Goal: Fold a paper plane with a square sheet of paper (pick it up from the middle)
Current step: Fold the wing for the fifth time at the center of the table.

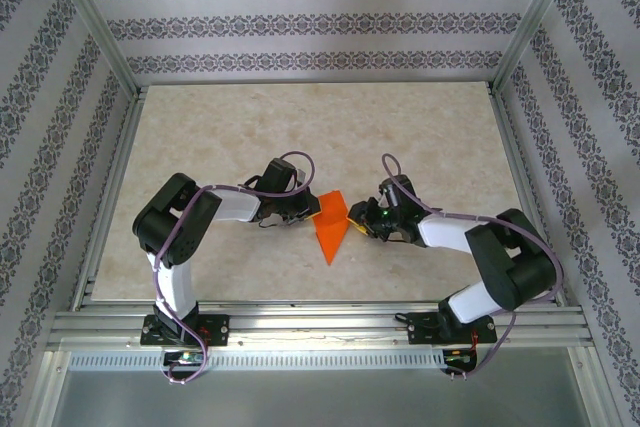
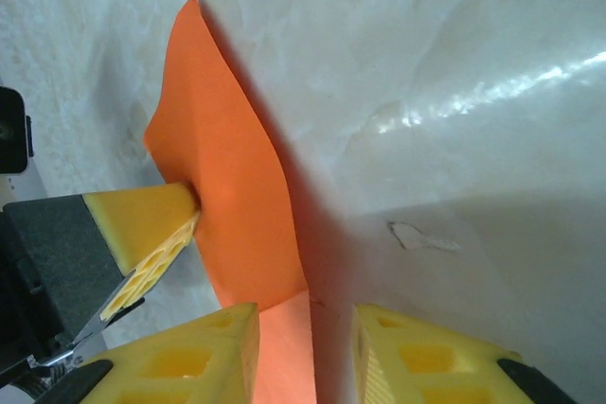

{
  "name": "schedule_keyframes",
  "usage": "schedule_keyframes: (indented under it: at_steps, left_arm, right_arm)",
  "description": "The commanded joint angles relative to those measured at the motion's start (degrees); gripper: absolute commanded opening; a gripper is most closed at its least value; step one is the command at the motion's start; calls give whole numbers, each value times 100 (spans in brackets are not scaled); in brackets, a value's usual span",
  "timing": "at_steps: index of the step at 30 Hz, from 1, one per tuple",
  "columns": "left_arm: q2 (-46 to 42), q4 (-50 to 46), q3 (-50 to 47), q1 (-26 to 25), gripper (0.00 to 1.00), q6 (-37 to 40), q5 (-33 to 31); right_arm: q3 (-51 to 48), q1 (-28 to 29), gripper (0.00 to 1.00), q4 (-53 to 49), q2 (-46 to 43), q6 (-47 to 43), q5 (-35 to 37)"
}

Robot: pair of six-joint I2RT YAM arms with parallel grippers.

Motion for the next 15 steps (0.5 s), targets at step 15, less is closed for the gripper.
schedule_keyframes:
  at_steps: [15]
  left_arm:
    - [307, -516, 487, -83, 11, 822, 497]
  right_arm:
    - [554, -196, 31, 436, 541, -551, -993]
